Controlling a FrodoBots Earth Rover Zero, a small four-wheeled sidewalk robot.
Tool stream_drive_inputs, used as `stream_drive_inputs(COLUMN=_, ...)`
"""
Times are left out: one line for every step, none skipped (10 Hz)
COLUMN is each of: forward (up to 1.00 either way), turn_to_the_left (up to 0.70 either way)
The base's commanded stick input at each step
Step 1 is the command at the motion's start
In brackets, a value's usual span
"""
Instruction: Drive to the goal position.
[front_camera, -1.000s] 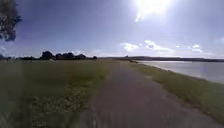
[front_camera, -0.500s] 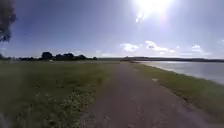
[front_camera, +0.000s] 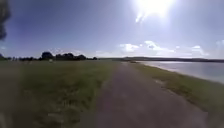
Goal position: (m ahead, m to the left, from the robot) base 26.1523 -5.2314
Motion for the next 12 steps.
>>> stream_drive_inputs(forward=0.70, turn_to_the_left=0.05)
stream_drive_inputs(forward=0.70, turn_to_the_left=0.05)
stream_drive_inputs(forward=0.70, turn_to_the_left=0.05)
stream_drive_inputs(forward=0.70, turn_to_the_left=0.05)
stream_drive_inputs(forward=0.70, turn_to_the_left=-0.14)
stream_drive_inputs(forward=0.70, turn_to_the_left=-0.30)
stream_drive_inputs(forward=0.70, turn_to_the_left=-0.30)
stream_drive_inputs(forward=0.70, turn_to_the_left=0.05)
stream_drive_inputs(forward=0.70, turn_to_the_left=0.05)
stream_drive_inputs(forward=0.70, turn_to_the_left=0.05)
stream_drive_inputs(forward=0.70, turn_to_the_left=0.05)
stream_drive_inputs(forward=0.70, turn_to_the_left=0.05)
